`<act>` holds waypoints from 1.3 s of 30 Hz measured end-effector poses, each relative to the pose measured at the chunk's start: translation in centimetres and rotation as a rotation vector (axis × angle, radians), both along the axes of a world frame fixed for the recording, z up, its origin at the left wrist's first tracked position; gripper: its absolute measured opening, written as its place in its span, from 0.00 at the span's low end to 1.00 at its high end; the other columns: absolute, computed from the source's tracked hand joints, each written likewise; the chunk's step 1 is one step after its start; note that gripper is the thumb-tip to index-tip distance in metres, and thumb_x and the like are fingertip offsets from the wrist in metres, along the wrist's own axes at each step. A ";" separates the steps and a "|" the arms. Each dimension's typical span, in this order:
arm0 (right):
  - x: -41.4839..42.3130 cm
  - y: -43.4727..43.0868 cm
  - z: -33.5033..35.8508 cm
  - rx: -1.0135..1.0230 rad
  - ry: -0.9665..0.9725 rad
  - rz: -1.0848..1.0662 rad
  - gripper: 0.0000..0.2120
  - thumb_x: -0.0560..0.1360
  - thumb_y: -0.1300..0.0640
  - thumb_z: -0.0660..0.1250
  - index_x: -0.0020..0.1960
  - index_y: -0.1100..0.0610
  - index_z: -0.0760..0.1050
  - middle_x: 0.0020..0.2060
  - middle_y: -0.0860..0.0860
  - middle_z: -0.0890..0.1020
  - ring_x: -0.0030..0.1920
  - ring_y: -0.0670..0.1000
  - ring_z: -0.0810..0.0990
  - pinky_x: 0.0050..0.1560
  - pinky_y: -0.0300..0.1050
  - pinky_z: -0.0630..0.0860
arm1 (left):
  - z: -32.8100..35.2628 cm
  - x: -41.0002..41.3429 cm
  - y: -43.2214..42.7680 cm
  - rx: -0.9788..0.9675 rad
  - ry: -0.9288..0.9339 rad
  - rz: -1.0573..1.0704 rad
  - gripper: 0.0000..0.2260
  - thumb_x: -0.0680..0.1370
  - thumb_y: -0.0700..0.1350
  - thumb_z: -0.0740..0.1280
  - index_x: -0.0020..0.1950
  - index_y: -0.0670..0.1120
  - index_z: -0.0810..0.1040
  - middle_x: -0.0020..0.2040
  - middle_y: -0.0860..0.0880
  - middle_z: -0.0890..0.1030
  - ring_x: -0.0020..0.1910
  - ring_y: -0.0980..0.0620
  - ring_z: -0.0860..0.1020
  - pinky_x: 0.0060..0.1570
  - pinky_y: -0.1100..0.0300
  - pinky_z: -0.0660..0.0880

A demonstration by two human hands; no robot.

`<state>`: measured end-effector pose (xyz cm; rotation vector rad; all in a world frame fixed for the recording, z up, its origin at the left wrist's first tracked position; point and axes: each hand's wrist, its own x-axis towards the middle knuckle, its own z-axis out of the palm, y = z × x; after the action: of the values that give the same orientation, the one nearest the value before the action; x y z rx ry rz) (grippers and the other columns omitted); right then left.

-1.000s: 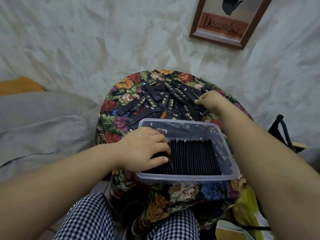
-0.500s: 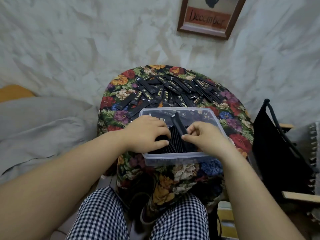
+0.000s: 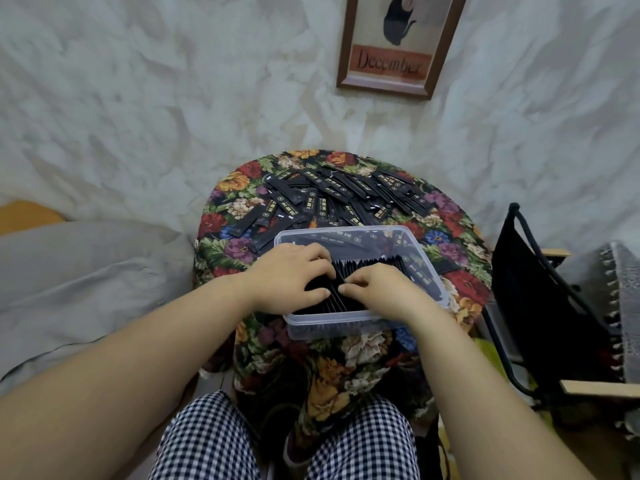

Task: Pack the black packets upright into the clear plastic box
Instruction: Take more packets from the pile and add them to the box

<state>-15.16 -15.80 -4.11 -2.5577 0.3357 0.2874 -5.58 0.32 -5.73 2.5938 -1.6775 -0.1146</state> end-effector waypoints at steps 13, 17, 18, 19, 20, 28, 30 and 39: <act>0.0 -0.8 0.0 0.230 0.047 -0.040 0.11 0.70 0.49 0.75 0.50 0.52 0.81 0.45 0.48 0.84 0.45 0.46 0.82 0.50 0.41 0.78 | 0.1 0.0 -0.2 0.016 -0.014 -0.034 0.25 0.79 0.58 0.49 0.75 0.53 0.60 0.76 0.55 0.59 0.75 0.55 0.53 0.71 0.59 0.48; 0.0 -0.6 0.2 0.249 0.051 -0.030 0.12 0.69 0.50 0.75 0.50 0.52 0.80 0.44 0.50 0.84 0.45 0.48 0.82 0.50 0.42 0.77 | 0.4 -0.2 -0.3 0.035 -0.021 -0.025 0.22 0.81 0.55 0.53 0.75 0.54 0.59 0.77 0.54 0.57 0.75 0.55 0.55 0.70 0.59 0.50; 0.0 -0.7 0.3 0.268 0.056 -0.027 0.12 0.69 0.51 0.75 0.50 0.52 0.80 0.44 0.50 0.84 0.45 0.48 0.82 0.51 0.43 0.78 | 0.4 -0.2 -0.4 0.038 -0.014 -0.027 0.22 0.81 0.55 0.54 0.75 0.54 0.60 0.77 0.54 0.57 0.75 0.55 0.55 0.70 0.59 0.51; -0.1 -0.7 0.3 0.295 0.061 -0.025 0.12 0.70 0.52 0.75 0.51 0.52 0.79 0.44 0.51 0.84 0.44 0.49 0.83 0.51 0.44 0.78 | 0.5 -0.2 -0.5 0.038 -0.005 -0.034 0.21 0.81 0.54 0.54 0.75 0.54 0.61 0.76 0.54 0.59 0.75 0.55 0.56 0.71 0.58 0.53; -0.1 -0.8 0.3 0.329 0.067 -0.023 0.11 0.70 0.53 0.75 0.51 0.51 0.79 0.43 0.51 0.84 0.42 0.48 0.83 0.52 0.45 0.78 | 0.7 -0.1 -0.6 0.038 0.001 -0.044 0.21 0.81 0.54 0.55 0.74 0.54 0.63 0.75 0.54 0.60 0.74 0.55 0.56 0.71 0.58 0.54; -0.2 -1.2 0.1 0.460 0.084 -0.062 0.09 0.69 0.59 0.75 0.47 0.56 0.78 0.36 0.51 0.82 0.39 0.50 0.83 0.55 0.52 0.77 | 0.6 0.5 -1.3 0.015 0.048 -0.125 0.14 0.80 0.51 0.58 0.64 0.52 0.73 0.65 0.54 0.73 0.70 0.53 0.64 0.68 0.53 0.62; -0.2 -1.2 0.3 0.460 0.070 -0.074 0.08 0.70 0.59 0.75 0.47 0.57 0.78 0.36 0.50 0.82 0.39 0.50 0.83 0.53 0.51 0.78 | 0.5 0.6 -1.2 0.019 0.043 -0.120 0.13 0.80 0.51 0.58 0.63 0.53 0.74 0.62 0.54 0.74 0.65 0.54 0.67 0.65 0.54 0.64; 1.7 -5.3 4.2 0.587 -0.321 -0.226 0.03 0.77 0.60 0.65 0.50 0.57 0.76 0.41 0.53 0.82 0.36 0.47 0.81 0.38 0.39 0.81 | 0.1 0.9 -0.8 0.013 0.061 -0.100 0.12 0.81 0.53 0.56 0.62 0.57 0.74 0.62 0.56 0.73 0.65 0.55 0.66 0.65 0.56 0.64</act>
<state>-13.44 -21.07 0.10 -1.9250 0.3512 -0.1021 -4.72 -0.44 -5.61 2.4879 -1.7912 -0.2067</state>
